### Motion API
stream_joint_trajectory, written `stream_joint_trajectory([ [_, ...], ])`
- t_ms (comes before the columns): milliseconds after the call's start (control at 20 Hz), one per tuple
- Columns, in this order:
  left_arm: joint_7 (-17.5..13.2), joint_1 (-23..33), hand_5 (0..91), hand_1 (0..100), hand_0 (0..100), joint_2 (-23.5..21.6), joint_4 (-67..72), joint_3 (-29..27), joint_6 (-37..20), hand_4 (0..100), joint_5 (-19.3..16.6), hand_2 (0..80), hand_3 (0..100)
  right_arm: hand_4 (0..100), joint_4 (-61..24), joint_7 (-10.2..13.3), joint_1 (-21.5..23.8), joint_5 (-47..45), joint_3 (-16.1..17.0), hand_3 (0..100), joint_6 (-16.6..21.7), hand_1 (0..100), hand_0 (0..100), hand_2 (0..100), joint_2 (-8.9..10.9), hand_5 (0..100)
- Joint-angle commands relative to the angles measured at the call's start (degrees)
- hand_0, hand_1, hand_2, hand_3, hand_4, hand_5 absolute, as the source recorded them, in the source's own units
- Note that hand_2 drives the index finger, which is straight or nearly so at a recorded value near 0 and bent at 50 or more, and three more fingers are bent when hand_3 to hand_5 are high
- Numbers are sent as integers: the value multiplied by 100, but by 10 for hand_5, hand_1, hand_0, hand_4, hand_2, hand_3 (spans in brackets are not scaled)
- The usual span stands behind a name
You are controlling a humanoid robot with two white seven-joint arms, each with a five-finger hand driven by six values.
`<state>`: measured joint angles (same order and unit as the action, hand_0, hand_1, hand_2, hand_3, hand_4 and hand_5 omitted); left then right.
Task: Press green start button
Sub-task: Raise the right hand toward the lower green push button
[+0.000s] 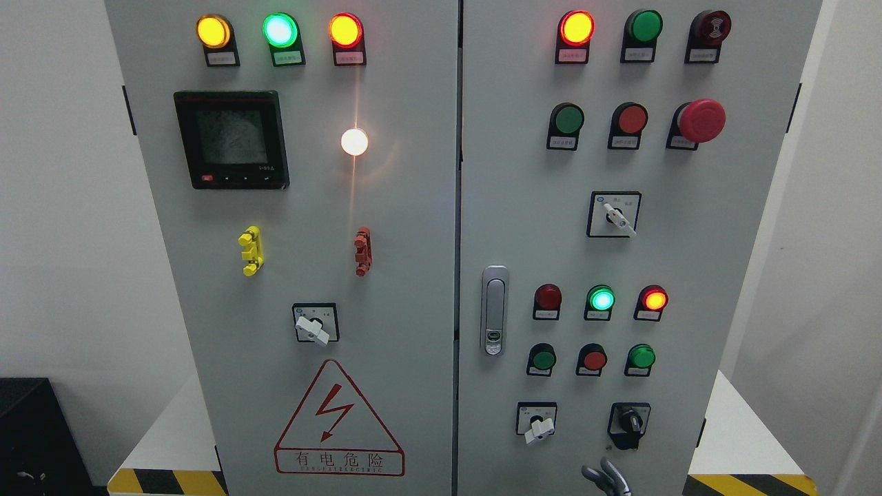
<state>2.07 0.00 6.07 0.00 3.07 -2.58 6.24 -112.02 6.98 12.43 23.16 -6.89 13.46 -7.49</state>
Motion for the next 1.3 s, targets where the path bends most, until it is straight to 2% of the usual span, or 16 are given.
stream_joint_trajectory([
  [0,-5,-132,0,556,120,0,-158,0,3,0,0,0,0,640,-215,259,-30,1338,82,652,7,340,76,0,2,668],
  [350,-5,-132,0,556,120,0,-158,0,3,0,0,0,0,799,-171,594,-284,2910,398,842,25,349,147,0,2,911],
  [600,-5,-132,0,556,120,0,-158,0,3,0,0,0,0,838,-92,682,-618,4019,575,895,34,359,207,0,2,966],
  [1250,-5,-132,0,556,120,0,-158,0,3,0,0,0,0,863,189,796,-996,5084,575,918,-2,355,285,0,-7,993],
])
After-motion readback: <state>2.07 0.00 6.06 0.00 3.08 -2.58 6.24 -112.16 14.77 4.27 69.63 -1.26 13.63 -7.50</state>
